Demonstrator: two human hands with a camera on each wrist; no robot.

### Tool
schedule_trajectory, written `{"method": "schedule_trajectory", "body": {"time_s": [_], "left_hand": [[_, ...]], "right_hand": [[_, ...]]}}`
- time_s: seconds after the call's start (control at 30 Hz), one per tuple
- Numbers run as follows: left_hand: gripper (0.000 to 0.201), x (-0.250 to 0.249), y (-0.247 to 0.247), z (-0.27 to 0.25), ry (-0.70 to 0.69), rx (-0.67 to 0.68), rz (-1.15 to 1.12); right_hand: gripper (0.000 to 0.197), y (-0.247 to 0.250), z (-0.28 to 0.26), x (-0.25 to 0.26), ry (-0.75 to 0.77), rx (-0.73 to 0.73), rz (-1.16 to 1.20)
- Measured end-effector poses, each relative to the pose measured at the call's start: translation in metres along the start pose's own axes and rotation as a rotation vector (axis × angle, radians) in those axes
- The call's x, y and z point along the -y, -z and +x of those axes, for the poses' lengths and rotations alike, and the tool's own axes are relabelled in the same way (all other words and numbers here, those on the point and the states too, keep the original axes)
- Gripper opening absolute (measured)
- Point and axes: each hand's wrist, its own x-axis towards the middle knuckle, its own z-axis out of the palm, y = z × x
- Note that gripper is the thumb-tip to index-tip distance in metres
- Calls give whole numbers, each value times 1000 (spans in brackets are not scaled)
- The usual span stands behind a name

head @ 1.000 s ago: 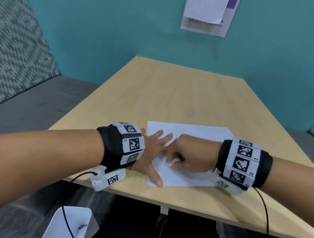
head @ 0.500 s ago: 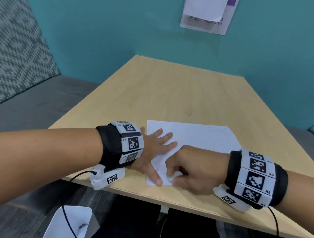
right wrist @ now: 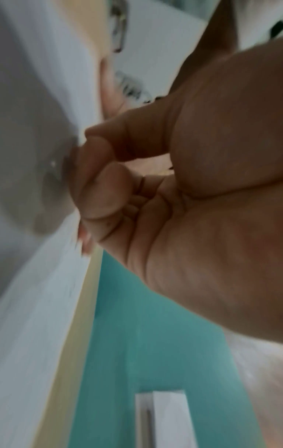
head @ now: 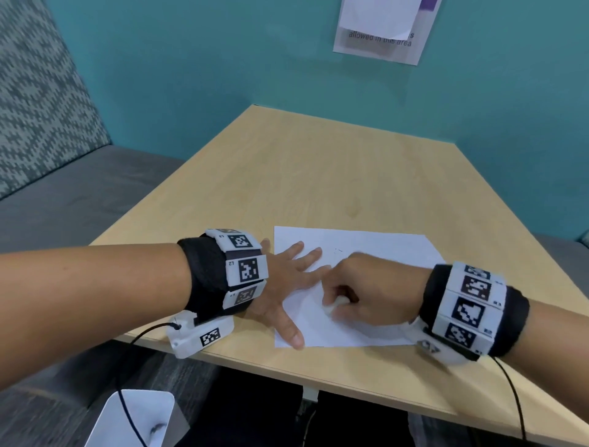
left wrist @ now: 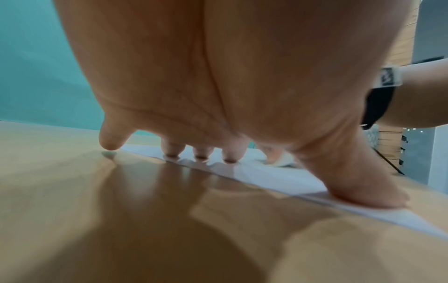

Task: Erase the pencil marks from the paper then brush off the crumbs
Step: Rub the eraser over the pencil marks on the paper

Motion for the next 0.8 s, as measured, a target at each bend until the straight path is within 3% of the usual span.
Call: {"method": "schedule_trajectory", "body": {"time_s": [0.1,0.27,0.4,0.57,0.7,0.8], "left_hand": [[122,-3,2,-1,-2,1,5],[120,-1,2,-2,-6,2,3],[120,-1,2,-1,-22,-8,-8],[124,2,-3,0,4,-23,12],[126,1,-1,2,7,-13,21],[127,0,1,1,13,-12,9]], "right_hand": [[6,-12,-5,18,95,80,46],[7,6,5,-10,-55,-32,-41],[10,-9,2,23,98,96,3],[9,8,2,-19,-82,-50,-75],[9,-13,-11,15,62,86,28],[5,2,-4,-9,-36,-16,-46]]}}
